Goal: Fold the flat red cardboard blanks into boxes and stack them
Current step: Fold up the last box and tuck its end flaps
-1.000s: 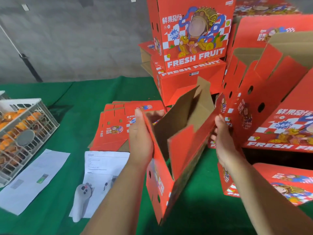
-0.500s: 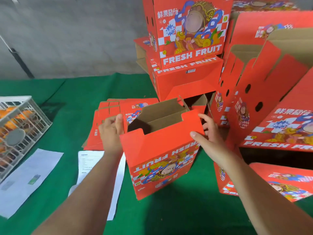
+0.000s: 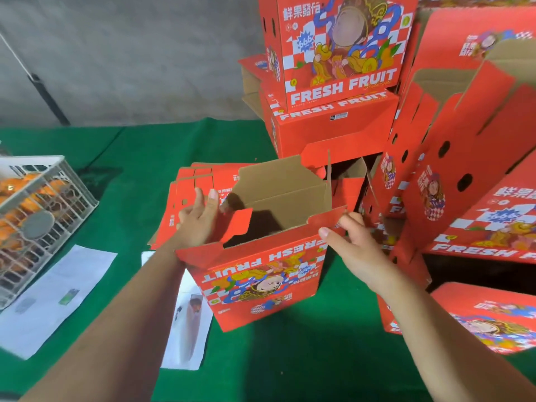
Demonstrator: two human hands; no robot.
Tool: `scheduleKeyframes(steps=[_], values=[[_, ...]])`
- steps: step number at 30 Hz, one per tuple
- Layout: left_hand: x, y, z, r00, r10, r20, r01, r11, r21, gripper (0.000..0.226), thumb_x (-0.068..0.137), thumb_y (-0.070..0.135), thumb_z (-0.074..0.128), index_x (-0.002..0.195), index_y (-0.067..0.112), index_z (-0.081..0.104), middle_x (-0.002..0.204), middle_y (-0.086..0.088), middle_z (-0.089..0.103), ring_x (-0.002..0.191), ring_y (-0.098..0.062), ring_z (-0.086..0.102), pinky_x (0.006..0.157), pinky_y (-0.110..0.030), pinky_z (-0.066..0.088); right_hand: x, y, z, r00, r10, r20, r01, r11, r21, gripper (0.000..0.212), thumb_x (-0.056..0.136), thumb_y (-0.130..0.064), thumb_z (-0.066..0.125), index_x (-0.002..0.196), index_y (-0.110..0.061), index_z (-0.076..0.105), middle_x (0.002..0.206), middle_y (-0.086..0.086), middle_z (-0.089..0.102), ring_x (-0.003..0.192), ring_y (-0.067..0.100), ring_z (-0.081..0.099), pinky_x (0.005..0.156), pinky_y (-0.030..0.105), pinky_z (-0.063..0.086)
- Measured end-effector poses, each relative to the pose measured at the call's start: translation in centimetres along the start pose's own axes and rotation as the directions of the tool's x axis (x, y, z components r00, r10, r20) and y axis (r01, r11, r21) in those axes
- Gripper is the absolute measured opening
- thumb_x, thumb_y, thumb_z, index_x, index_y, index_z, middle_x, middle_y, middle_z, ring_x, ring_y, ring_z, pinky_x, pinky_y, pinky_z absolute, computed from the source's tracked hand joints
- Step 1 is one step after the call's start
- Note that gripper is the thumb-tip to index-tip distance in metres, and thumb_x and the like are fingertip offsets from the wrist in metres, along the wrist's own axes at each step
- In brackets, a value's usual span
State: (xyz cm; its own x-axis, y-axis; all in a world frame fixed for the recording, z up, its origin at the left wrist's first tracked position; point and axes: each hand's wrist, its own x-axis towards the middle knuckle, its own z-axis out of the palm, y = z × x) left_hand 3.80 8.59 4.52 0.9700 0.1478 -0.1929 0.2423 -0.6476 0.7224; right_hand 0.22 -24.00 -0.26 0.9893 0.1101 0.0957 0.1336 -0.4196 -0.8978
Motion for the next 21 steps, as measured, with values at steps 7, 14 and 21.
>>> scheduleKeyframes(steps=[7, 14, 21], values=[[-0.4, -1.1, 1.3, 0.993, 0.094, 0.068, -0.075, 0.967, -0.242, 0.091, 0.093, 0.085, 0.019, 0.16, 0.026, 0.035, 0.168, -0.006, 0.03, 0.158, -0.028, 0.019, 0.129, -0.05, 0.009, 0.3, -0.3, -0.6, 0.984, -0.123, -0.132, 0.051, 0.89, -0.454, 0.084, 0.086, -0.091, 0.02, 0.107, -0.027, 0.071, 0.107, -0.015, 0.051, 0.097, 0.011, 0.057, 0.081, 0.036, 0.049], [0.0, -1.6, 1.2, 0.984, 0.11, 0.14, 0.059, 0.544, -0.837, 0.105, 0.095, 0.083, 0.014, 0.16, 0.001, 0.03, 0.16, -0.02, 0.04, 0.137, -0.035, 0.055, 0.112, -0.056, 0.045, -0.5, 0.1, -1.5, 0.943, -0.062, -0.327, -0.083, 0.907, -0.413, 0.061, 0.093, -0.076, 0.038, 0.071, -0.026, 0.064, 0.083, -0.003, 0.054, 0.076, 0.011, 0.053, 0.065, 0.024, 0.037], [0.9, -2.0, 1.9, 0.993, 0.081, -0.086, -0.117, 0.742, -0.66, 0.034, 0.104, 0.059, 0.042, 0.083, 0.035, 0.052, 0.12, 0.007, 0.047, 0.086, 0.03, 0.054, 0.085, -0.003, 0.044, 0.3, -0.4, 0.1, 0.923, 0.044, -0.383, -0.165, 0.942, -0.291, 0.027, 0.1, -0.046, 0.058, 0.1, -0.021, 0.069, 0.109, -0.003, 0.045, 0.085, 0.007, 0.046, 0.081, 0.03, 0.045]])
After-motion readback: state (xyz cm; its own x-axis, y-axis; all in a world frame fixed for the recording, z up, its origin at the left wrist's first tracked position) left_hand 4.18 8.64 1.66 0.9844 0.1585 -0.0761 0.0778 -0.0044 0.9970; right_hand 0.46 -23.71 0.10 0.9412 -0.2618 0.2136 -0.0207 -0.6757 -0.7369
